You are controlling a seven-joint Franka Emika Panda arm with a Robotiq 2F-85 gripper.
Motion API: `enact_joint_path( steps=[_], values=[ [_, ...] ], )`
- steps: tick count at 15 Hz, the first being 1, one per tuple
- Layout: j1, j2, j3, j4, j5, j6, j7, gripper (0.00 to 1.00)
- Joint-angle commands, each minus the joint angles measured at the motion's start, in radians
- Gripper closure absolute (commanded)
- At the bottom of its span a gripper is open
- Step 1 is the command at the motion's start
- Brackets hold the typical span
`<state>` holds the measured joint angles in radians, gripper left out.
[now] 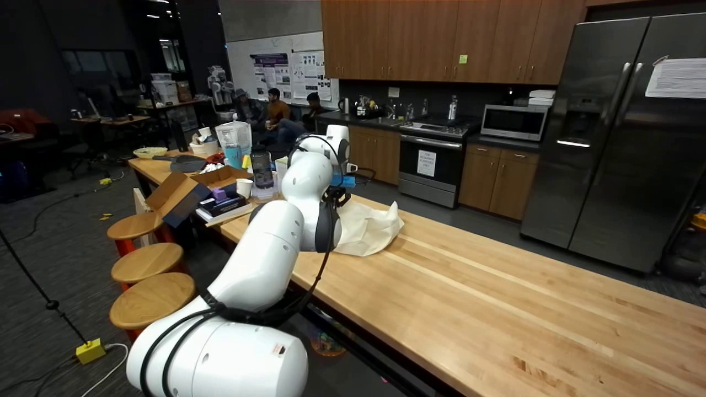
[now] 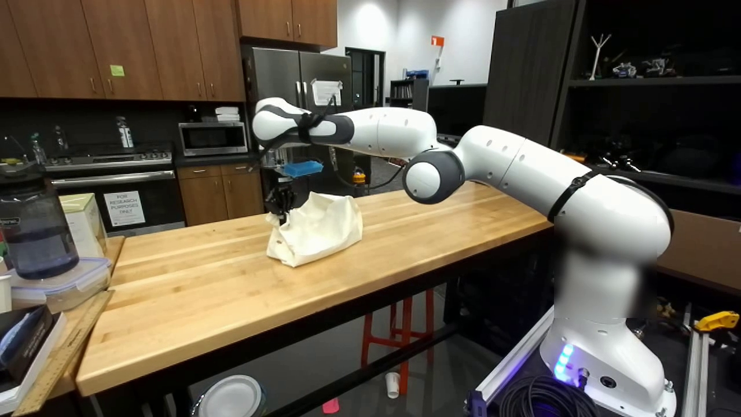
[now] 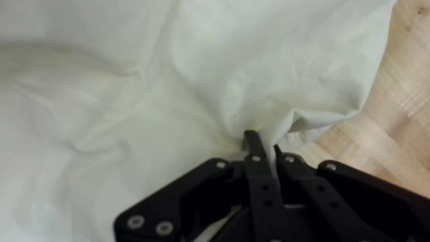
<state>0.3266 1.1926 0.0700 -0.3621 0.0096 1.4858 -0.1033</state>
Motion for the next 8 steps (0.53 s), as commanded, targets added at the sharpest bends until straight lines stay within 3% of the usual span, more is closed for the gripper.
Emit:
enact_joint_path(
  steps=[1, 8],
  values=[
    [-0.031, -0.026, -0.017, -0.006, -0.008, 0.028, 0.064, 0.99],
    [-0.137, -0.044, -0.021, -0.009, 0.006, 0.082, 0.125, 0.99]
  ],
)
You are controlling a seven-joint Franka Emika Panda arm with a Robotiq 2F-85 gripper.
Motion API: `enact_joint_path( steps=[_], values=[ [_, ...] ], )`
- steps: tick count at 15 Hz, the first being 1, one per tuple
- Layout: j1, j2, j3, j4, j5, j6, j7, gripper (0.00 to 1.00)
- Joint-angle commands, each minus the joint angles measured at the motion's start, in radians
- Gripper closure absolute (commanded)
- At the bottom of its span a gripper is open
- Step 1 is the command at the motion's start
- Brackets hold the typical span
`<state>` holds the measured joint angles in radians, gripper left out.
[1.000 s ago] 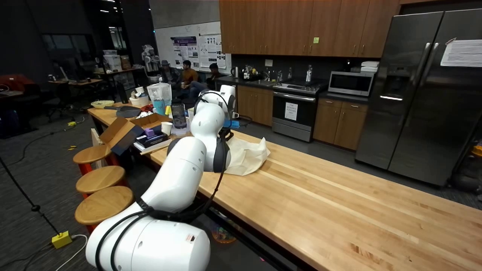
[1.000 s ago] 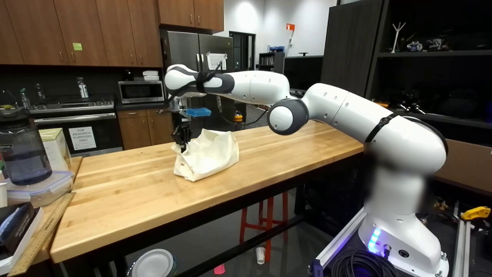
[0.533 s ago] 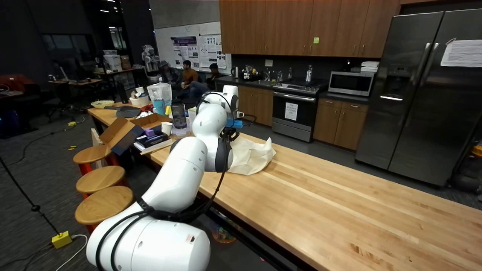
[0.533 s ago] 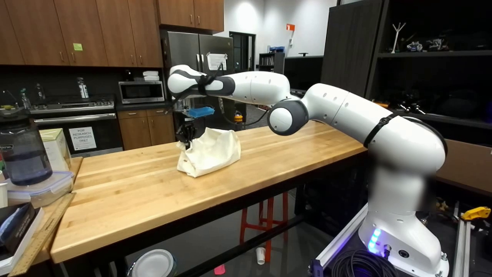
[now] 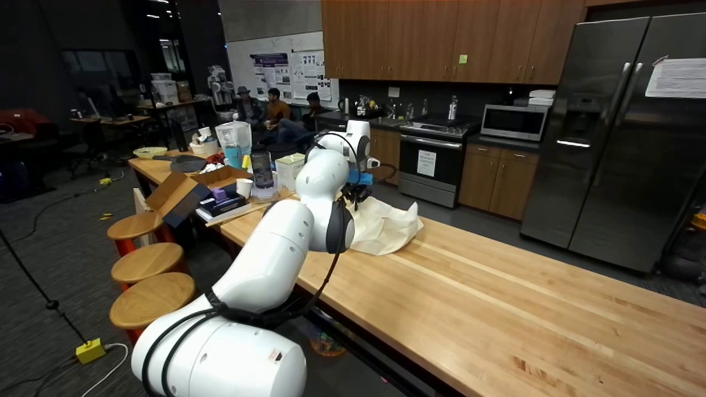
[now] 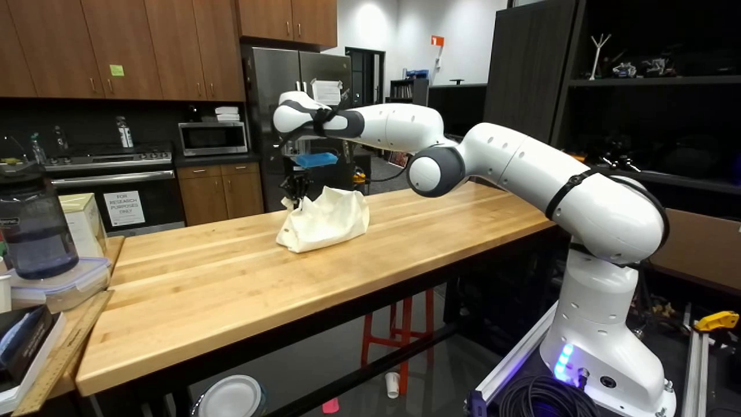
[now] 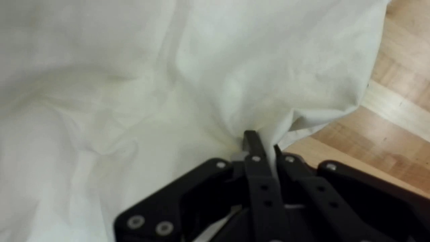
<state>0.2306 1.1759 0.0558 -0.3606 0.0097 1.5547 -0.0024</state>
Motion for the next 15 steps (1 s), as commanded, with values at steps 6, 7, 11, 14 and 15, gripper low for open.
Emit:
enact_joint_path(
  steps=[6, 7, 11, 14, 15],
  values=[
    [-0.141, -0.058, -0.005, -0.016, 0.017, 0.049, 0.021, 0.99],
    [-0.156, -0.063, -0.005, -0.017, 0.02, 0.053, 0.022, 0.99],
    [-0.216, -0.053, 0.01, 0.004, 0.029, 0.05, 0.032, 0.99],
    [-0.267, -0.035, 0.02, 0.002, 0.054, 0.052, 0.052, 0.99],
    [-0.279, -0.029, 0.019, -0.001, 0.062, 0.05, 0.064, 0.99]
  ],
)
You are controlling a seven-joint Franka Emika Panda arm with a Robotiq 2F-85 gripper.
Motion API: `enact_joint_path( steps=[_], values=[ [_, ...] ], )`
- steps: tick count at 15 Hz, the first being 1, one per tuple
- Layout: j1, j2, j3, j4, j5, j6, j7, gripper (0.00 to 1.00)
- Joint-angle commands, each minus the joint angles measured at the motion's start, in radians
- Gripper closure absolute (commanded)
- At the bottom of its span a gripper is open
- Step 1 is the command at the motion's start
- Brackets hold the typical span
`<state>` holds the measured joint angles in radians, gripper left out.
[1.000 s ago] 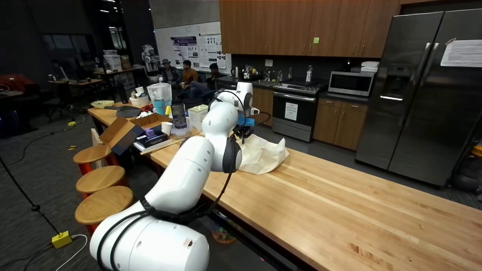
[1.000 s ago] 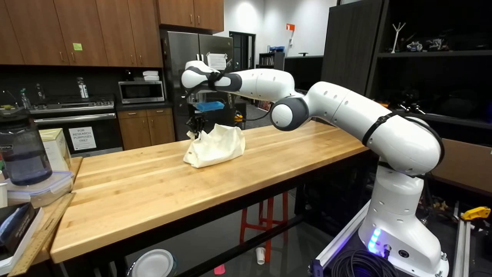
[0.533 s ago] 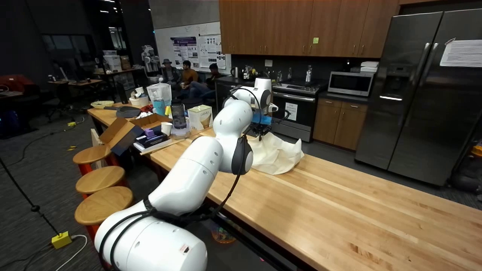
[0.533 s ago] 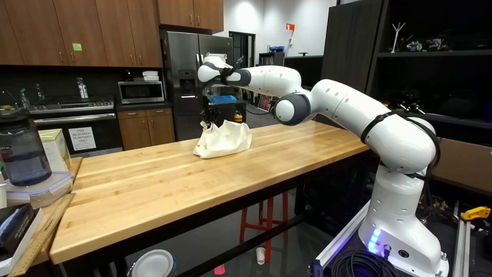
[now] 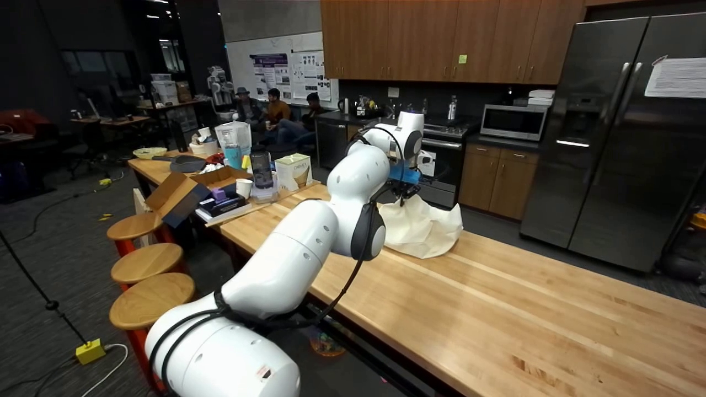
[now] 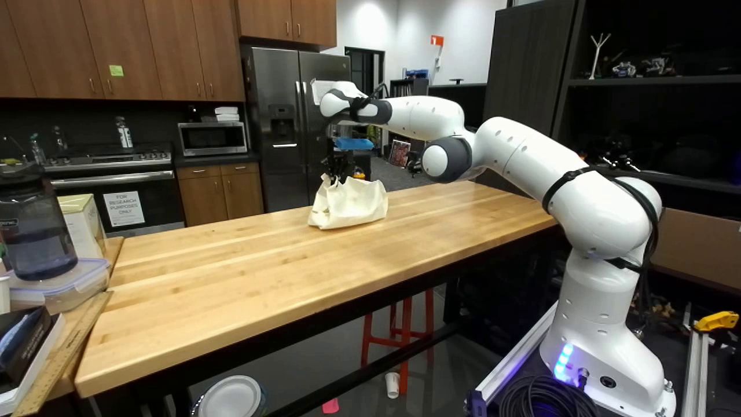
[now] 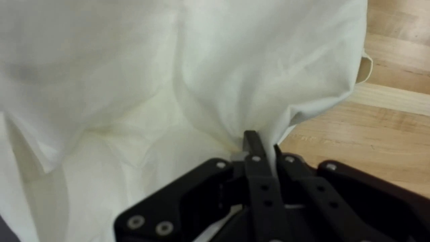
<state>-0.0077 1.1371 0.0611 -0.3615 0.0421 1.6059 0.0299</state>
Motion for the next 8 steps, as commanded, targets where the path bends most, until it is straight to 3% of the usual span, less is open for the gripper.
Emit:
enact_joint_path(
  steps=[1, 8],
  values=[
    [-0.056, 0.017, 0.015, -0.003, 0.039, -0.002, 0.034, 0.99],
    [-0.155, 0.092, 0.041, 0.015, 0.148, -0.097, 0.078, 0.99]
  ],
)
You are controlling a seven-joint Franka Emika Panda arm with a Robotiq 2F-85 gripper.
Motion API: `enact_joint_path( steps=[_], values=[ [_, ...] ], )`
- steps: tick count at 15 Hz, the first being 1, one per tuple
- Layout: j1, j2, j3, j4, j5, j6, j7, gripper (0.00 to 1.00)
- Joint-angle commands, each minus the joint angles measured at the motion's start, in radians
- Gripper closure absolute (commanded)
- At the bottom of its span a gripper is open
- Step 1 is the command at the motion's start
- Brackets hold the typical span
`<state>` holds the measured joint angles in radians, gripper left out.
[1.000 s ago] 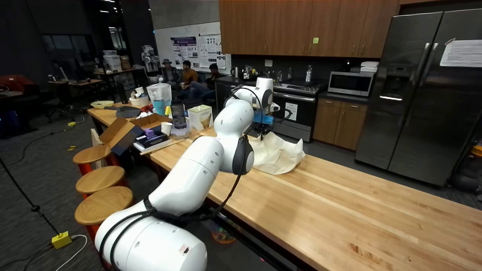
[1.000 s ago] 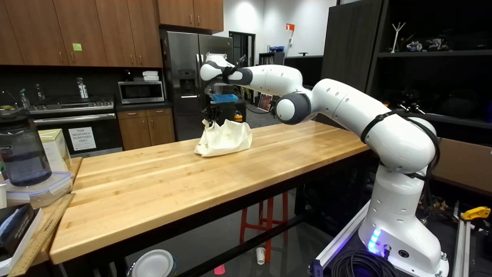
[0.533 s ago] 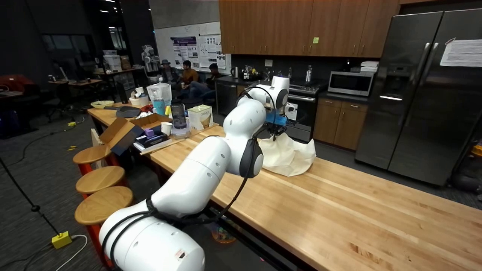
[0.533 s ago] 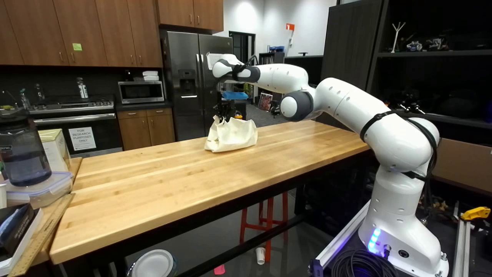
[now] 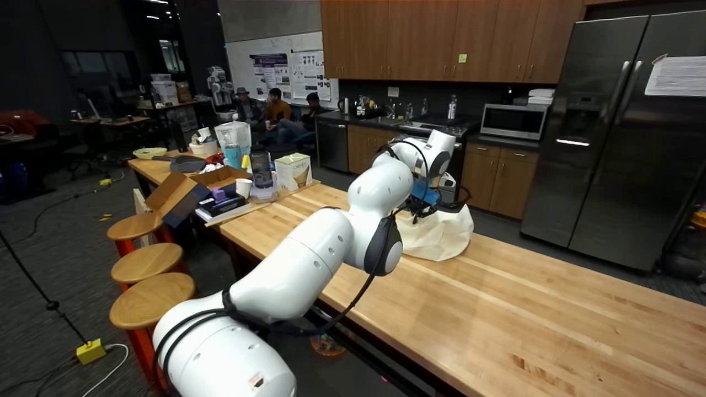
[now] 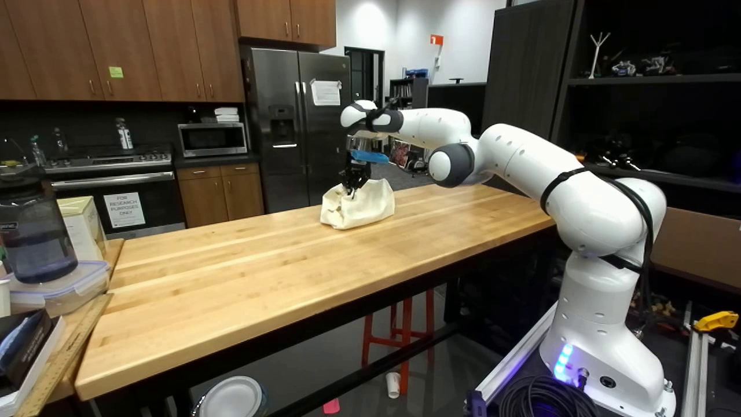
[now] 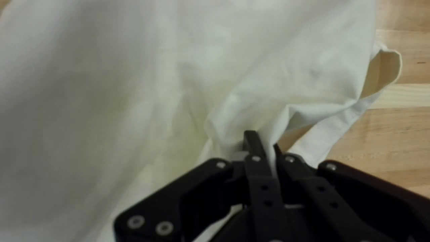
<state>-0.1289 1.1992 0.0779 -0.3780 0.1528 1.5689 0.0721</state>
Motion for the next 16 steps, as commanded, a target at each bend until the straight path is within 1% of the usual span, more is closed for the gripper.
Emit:
enact_joint_path(
  steps=[1, 5, 8, 16],
  values=[
    [-0.044, 0.031, 0.027, 0.026, 0.047, -0.086, 0.045, 0.99],
    [-0.077, 0.034, 0.039, 0.018, 0.086, -0.238, 0.124, 0.99],
    [-0.089, 0.019, 0.04, 0.003, 0.104, -0.345, 0.177, 0.99],
    [-0.101, 0.02, 0.041, -0.007, 0.14, -0.566, 0.289, 0.99]
  ],
)
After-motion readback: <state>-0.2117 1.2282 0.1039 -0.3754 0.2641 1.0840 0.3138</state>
